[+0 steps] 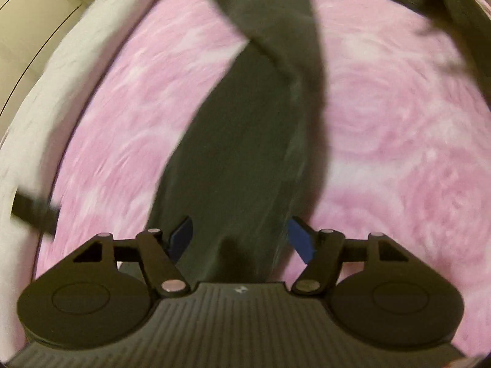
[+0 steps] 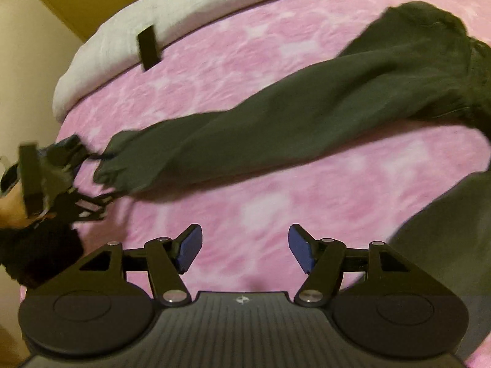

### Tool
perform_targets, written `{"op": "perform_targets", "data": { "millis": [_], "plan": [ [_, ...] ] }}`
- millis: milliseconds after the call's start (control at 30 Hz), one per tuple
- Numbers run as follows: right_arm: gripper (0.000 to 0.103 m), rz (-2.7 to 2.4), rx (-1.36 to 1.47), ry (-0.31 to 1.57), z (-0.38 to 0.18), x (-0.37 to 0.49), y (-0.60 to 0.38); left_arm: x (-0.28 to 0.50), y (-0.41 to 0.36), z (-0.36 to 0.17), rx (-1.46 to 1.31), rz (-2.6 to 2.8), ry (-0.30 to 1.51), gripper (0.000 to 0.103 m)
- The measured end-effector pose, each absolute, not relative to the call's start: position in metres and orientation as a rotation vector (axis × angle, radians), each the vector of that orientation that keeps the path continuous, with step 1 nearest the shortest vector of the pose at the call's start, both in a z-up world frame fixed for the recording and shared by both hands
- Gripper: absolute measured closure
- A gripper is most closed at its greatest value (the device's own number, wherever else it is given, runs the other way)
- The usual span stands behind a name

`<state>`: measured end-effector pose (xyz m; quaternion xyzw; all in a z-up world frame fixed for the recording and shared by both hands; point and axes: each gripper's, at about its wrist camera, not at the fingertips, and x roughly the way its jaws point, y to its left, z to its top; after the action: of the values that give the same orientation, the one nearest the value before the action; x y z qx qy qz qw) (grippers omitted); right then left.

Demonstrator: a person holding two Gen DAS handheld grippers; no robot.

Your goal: Fold clothes

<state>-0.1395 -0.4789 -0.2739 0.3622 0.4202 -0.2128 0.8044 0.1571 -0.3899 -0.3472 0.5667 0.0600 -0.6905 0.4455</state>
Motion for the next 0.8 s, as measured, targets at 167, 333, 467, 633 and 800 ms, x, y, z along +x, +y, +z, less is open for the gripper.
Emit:
{"op": "perform_targets", "data": {
  "millis": [167,333,467,633,800],
  "plan": [
    [0.037,-0.477,0.769,0.913,-0.273,-0.126,-0.454,0.151,-0.397,-0.359,1.529,-1.734,0.155,0.063],
    [0.034,-0.495,0.800,0.882,-0.279,-0.138,-0.452,0.143,-0.402,-0.329,1.559,-1.779,0.287,0.103],
    [0.034,-0.478,0.854,0.857,-0.296,-0.145,-0.448,0.137,-0.398,-0.312,1.552,-1.763,0.218,0.089],
    [0.032,-0.481,0.907,0.831,-0.311,-0.155,-0.435,0.129,-0.385,-0.338,1.569,-1.788,0.124,0.037],
    [0.031,-0.508,0.904,0.831,-0.316,-0.160,-0.418,0.131,-0.382,-0.370,1.579,-1.760,-0.004,0.054]
  ]
}}
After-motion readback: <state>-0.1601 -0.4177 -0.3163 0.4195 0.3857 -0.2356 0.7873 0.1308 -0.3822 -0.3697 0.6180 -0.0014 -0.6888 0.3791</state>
